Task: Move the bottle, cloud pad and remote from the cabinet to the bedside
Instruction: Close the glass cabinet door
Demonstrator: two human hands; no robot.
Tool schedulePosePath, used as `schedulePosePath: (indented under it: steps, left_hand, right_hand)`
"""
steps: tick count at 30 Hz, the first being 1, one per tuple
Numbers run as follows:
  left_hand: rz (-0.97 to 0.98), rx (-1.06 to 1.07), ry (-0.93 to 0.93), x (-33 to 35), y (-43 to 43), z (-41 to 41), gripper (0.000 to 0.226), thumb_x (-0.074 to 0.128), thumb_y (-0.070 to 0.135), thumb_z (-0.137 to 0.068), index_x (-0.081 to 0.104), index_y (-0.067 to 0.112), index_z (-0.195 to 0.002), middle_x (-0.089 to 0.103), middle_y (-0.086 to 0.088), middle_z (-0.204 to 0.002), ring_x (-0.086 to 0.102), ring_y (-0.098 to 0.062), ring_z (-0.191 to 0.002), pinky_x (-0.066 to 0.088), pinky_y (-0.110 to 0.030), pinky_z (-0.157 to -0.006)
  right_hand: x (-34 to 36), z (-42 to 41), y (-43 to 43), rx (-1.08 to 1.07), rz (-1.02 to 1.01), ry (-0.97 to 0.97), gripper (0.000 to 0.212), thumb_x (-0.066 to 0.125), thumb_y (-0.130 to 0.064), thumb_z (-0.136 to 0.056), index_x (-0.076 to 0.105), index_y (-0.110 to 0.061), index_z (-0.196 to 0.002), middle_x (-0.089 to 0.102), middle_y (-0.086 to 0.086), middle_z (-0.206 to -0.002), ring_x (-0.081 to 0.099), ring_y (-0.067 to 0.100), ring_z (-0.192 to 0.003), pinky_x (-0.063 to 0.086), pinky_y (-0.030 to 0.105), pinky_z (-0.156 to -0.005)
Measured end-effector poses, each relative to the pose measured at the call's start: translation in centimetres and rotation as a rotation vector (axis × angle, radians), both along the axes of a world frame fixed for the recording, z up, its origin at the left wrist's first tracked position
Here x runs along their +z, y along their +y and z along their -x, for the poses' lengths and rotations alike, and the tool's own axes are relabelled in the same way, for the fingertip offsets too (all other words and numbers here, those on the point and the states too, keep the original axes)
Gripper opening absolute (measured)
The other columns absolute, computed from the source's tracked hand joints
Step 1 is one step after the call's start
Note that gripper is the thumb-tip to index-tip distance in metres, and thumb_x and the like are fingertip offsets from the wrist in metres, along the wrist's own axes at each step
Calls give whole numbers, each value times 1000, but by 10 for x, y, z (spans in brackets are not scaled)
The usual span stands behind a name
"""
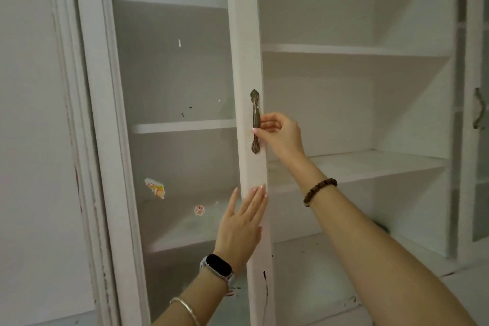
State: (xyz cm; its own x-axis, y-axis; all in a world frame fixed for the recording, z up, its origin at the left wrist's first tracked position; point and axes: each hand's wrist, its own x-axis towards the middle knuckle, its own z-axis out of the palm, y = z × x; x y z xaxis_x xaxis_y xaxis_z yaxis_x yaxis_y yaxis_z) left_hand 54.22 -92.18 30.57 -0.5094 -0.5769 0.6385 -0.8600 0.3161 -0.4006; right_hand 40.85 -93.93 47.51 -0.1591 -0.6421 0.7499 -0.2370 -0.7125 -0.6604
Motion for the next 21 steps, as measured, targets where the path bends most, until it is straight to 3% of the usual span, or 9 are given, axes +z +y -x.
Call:
schedulePosePath:
  steps: [8,13,17,21]
  left_hand:
    - [33,61,-75,4,-37,-7,76,43,41,-92,2,12,-149,-3,-8,-158,-4,-23,-145,-4,-51,-115]
    - [58,52,-95,6,-58,-12,71,34,39,-96,-5,12,-149,-10,-7,-157,-10,-22,-144,-8,-51,-115]
    - [74,62,-96,4,-72,-15,72,36,39,-96,-6,12,-149,-8,-7,-158,-9,-22,-145,-5,-51,-116]
    - [117,49,-110,0,-79,-17,72,36,38,-96,-5,11,-149,-7,-7,-158,-8,-23,-145,-2,-50,-116]
  right_hand:
    - [-1,-3,-32,-64,6,10,25,80,-10,-74,67,-11,-96,67,-3,-83,62,7,-73,50,7,-67]
    - [0,-8,-52,-87,5,24,23,79,-11,-76,66,-14,-95,65,-7,-80,62,6,-73,49,9,-68]
    - [-2,-10,-65,-103,18,25,26,79,-12,-76,67,-11,-99,66,-6,-82,61,1,-72,48,5,-66]
    - [-3,-8,-73,-113,40,38,26,79,-14,-75,67,-13,-98,66,-8,-80,63,4,-73,50,11,-71]
